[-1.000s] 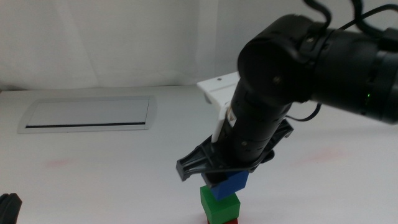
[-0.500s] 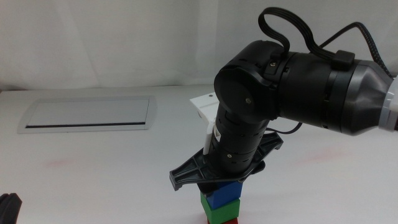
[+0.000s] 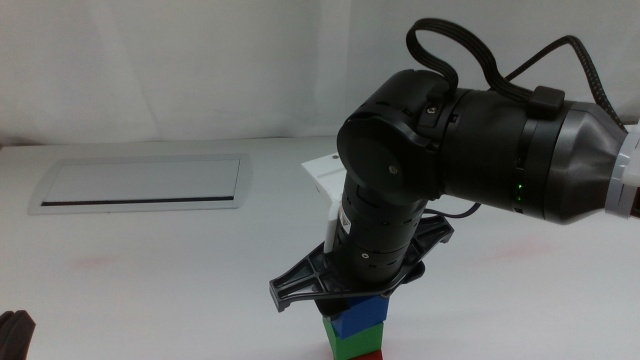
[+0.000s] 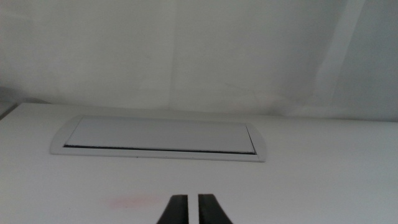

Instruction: Stack red cubes first, then green, then blue cubes in a specific spot.

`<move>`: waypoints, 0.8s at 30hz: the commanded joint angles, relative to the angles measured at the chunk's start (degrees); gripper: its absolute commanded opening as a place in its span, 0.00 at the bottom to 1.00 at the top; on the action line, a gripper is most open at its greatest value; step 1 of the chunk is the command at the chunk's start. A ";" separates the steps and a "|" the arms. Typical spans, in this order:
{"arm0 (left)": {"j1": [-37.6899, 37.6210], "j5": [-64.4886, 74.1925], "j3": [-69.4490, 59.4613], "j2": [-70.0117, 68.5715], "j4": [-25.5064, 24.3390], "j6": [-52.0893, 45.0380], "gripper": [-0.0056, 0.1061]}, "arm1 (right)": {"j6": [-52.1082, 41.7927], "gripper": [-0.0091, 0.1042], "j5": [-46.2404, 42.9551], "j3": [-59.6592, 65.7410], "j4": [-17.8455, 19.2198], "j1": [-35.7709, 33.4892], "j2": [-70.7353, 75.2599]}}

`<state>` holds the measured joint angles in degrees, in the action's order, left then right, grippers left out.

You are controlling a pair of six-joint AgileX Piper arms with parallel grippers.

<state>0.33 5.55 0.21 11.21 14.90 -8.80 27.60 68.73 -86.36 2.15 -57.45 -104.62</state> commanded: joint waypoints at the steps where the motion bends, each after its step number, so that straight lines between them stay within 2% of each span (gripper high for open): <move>1: 0.18 -0.88 -2.34 -0.12 0.45 0.24 0.02 | 0.85 0.06 0.68 -0.29 0.19 -0.26 -0.02; 9: 0.18 -0.96 -2.34 -0.12 0.45 0.24 0.02 | 2.34 0.08 0.68 -0.29 0.19 -0.26 -0.02; 10: 0.18 -0.96 -2.34 -0.12 0.45 0.24 0.02 | 2.34 0.11 0.78 -0.29 -0.04 -0.26 -0.02; 12: 0.18 -0.96 -2.34 -0.12 0.45 0.24 0.02 | 2.34 0.29 1.09 -0.29 -1.24 -0.26 0.10; 19: 0.18 -0.96 -2.34 -0.12 0.45 0.24 0.02 | 2.34 0.71 1.12 -0.29 -2.15 -0.26 0.10; 21: 0.18 -0.96 -2.34 -0.12 0.45 0.24 0.02 | 2.34 0.77 1.12 -0.29 -2.15 -0.26 0.10; 24: 0.18 -0.96 -2.34 -0.12 0.45 0.24 0.02 | 2.34 0.78 1.24 -0.29 -2.15 -0.26 0.10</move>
<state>0.33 5.55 0.21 11.21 14.90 -8.80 29.93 69.58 -86.36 0.00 -57.77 -104.62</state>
